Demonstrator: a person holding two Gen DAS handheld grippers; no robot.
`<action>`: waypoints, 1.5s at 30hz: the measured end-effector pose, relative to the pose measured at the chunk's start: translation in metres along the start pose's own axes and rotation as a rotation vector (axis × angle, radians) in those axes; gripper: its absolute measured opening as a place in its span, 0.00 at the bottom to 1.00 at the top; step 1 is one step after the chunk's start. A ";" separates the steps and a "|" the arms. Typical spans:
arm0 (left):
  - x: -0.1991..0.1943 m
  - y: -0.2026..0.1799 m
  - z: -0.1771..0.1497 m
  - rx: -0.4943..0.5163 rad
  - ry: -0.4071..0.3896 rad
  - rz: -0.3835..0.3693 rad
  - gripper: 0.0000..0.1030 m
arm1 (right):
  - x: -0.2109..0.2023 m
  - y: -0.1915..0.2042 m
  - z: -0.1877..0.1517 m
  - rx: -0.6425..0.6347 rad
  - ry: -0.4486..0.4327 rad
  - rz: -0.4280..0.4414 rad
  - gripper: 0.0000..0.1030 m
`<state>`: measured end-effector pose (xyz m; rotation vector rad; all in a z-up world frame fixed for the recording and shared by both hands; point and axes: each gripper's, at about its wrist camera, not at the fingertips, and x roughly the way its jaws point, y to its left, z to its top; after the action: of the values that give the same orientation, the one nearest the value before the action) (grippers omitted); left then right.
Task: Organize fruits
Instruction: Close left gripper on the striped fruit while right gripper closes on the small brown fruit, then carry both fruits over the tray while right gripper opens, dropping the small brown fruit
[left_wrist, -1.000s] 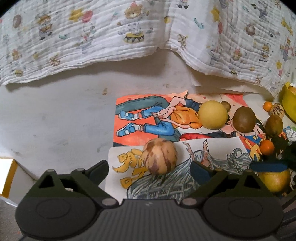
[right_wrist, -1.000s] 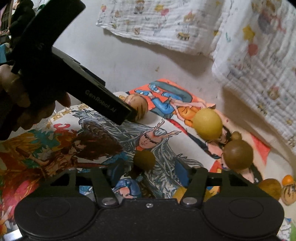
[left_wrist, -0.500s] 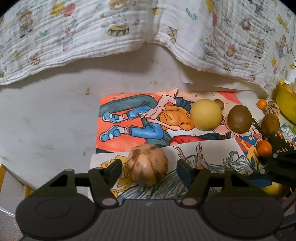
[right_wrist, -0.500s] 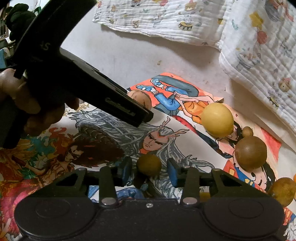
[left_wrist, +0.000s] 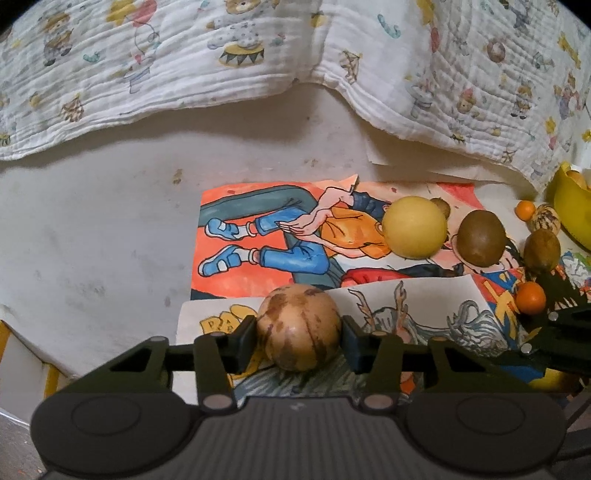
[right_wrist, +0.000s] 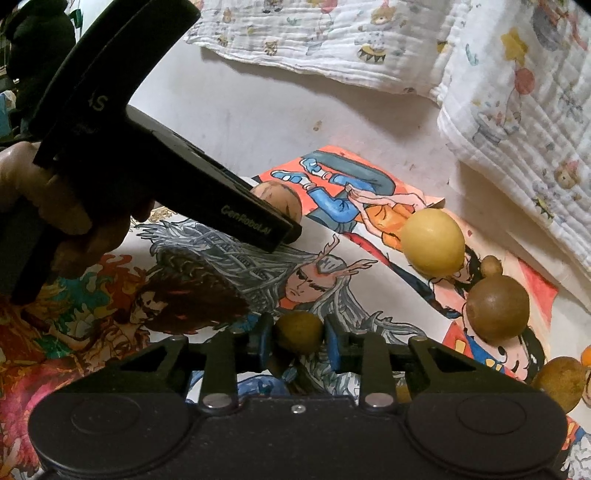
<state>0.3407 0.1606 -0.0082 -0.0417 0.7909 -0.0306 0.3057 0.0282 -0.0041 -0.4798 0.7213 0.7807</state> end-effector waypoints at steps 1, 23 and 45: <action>-0.002 -0.001 -0.001 -0.001 -0.002 -0.002 0.50 | -0.001 0.001 -0.001 -0.002 -0.003 0.001 0.31; -0.109 -0.050 -0.050 -0.025 -0.080 -0.084 0.50 | -0.108 0.017 -0.050 0.078 -0.089 0.010 0.30; -0.180 -0.122 -0.151 0.066 -0.006 -0.196 0.50 | -0.186 0.045 -0.148 0.150 -0.008 0.029 0.31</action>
<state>0.1050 0.0430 0.0192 -0.0570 0.7774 -0.2421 0.1195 -0.1223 0.0288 -0.3309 0.7751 0.7488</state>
